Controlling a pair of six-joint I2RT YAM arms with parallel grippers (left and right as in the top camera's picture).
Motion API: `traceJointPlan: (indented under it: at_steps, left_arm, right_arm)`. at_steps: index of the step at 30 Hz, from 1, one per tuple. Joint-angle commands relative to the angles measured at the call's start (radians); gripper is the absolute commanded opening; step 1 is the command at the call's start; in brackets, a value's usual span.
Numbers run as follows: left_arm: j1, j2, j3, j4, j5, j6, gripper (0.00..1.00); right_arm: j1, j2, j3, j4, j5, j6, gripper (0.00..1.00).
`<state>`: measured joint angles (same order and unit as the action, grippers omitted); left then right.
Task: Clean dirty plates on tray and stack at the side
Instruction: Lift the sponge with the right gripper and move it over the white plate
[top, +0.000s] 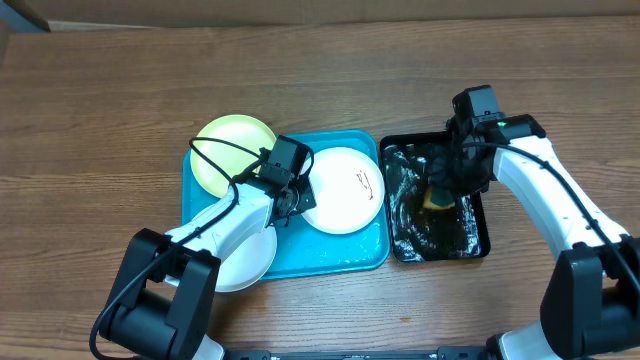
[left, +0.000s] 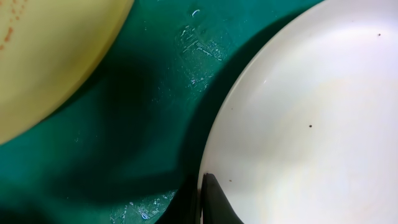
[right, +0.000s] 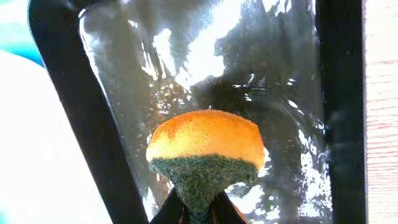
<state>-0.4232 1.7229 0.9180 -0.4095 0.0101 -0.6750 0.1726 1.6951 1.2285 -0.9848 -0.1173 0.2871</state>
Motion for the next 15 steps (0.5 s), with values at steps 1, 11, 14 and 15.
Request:
traceJointPlan:
  at_steps: [1,11,14,15]
  left_arm:
    - [-0.003,0.016,-0.008,0.003,0.009,-0.002,0.04]
    - [-0.003,0.016,-0.008,-0.002,0.009,-0.002,0.04]
    - [-0.003,0.016,-0.008,-0.002,0.008,-0.002,0.04]
    - [-0.003,0.016,-0.007,-0.004,0.009,-0.002,0.04]
  right_arm:
    - [0.002,-0.013,0.006,0.008,0.028,-0.003,0.04]
    - [0.002,-0.013,-0.004,-0.069,-0.14,-0.002,0.04]
    - [0.002,-0.009,-0.006,-0.061,-0.087,-0.003,0.04]
    - [0.002,-0.01,-0.005,-0.072,-0.092,-0.002,0.04]
